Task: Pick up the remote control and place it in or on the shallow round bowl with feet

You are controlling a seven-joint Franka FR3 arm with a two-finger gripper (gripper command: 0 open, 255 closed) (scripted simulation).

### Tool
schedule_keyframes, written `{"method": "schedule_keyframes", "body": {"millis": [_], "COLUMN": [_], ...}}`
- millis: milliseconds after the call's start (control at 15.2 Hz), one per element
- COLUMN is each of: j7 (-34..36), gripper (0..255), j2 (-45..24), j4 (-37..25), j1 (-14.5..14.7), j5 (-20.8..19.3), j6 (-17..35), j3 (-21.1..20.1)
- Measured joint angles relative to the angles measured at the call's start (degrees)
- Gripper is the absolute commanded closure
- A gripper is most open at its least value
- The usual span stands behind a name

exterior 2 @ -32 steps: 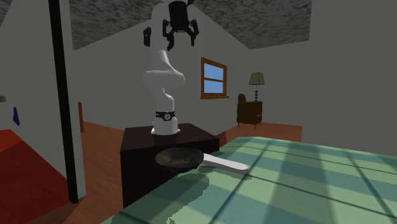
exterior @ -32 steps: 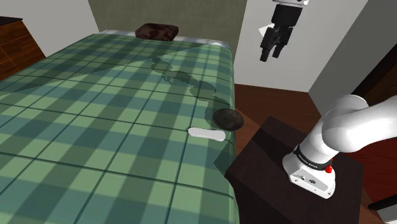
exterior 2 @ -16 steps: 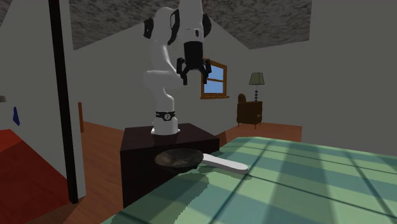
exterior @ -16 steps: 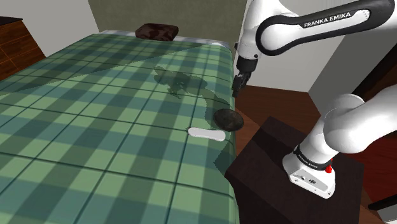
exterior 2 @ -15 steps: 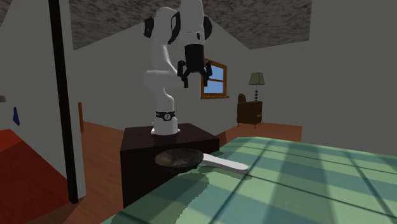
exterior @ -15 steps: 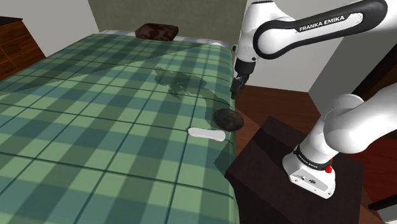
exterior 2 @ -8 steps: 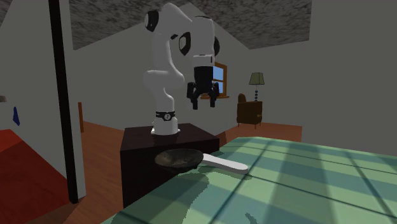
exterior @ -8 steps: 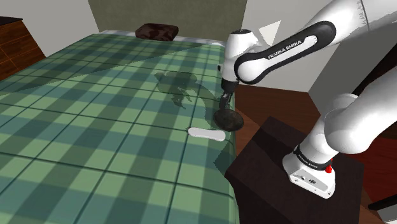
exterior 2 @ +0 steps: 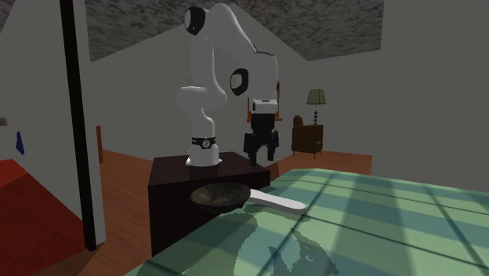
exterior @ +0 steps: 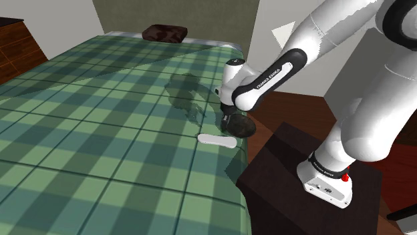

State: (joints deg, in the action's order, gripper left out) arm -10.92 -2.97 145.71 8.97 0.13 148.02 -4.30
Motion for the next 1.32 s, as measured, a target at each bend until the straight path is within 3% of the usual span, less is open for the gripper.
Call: {"method": "schedule_keyframes", "body": {"millis": [330,594,924,1320], "j7": [0.7,1.4,1.9,2.0], "gripper": [0,0,0,0], "j2": [-12.2,-17.1,-21.5,-22.1], "j4": [-4.4,-5.8,-7.0,-7.2], "j1": [1.7,2.6,3.2,3.3], "j5": [-5.0,-6.9,-7.8,-7.9], "j6": [7.9,11.5,14.7,15.2], "j3": [0.3,1.0,1.9,2.0]}}
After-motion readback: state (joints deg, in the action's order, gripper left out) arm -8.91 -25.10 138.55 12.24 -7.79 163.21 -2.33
